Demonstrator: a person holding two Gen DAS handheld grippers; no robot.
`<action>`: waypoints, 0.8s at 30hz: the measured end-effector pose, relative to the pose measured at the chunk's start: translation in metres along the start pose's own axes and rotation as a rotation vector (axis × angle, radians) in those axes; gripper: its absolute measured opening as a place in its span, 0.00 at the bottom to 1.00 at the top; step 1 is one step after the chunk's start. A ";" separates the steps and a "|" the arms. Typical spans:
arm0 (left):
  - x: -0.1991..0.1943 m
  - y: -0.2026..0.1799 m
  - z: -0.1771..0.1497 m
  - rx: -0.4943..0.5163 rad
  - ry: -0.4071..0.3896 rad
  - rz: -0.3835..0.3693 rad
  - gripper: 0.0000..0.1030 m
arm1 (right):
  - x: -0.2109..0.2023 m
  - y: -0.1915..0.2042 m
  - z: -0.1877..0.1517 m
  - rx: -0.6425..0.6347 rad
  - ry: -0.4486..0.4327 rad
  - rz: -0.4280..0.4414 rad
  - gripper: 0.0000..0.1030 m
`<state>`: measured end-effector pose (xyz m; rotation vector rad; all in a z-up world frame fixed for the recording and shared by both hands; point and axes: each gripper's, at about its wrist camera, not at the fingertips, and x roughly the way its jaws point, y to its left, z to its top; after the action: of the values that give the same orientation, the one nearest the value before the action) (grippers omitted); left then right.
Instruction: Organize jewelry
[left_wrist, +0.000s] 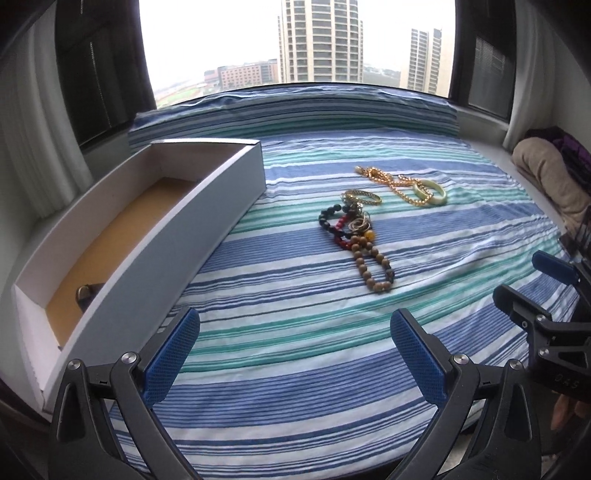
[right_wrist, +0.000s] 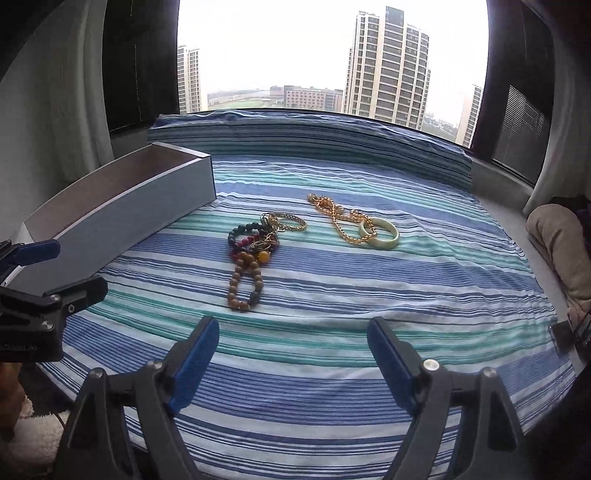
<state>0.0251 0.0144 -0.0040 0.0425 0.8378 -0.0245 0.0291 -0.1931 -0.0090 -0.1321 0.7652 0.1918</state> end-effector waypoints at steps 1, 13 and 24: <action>0.000 0.003 0.000 -0.011 -0.002 -0.002 1.00 | -0.004 0.000 0.001 0.003 -0.007 0.010 0.82; -0.004 0.003 -0.009 -0.021 0.000 -0.003 1.00 | -0.012 -0.003 -0.002 0.023 -0.027 -0.010 0.82; 0.006 -0.002 -0.012 -0.015 0.041 0.000 1.00 | -0.001 0.001 -0.006 0.009 0.025 -0.003 0.82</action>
<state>0.0201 0.0127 -0.0161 0.0288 0.8793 -0.0171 0.0238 -0.1934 -0.0127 -0.1268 0.7903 0.1843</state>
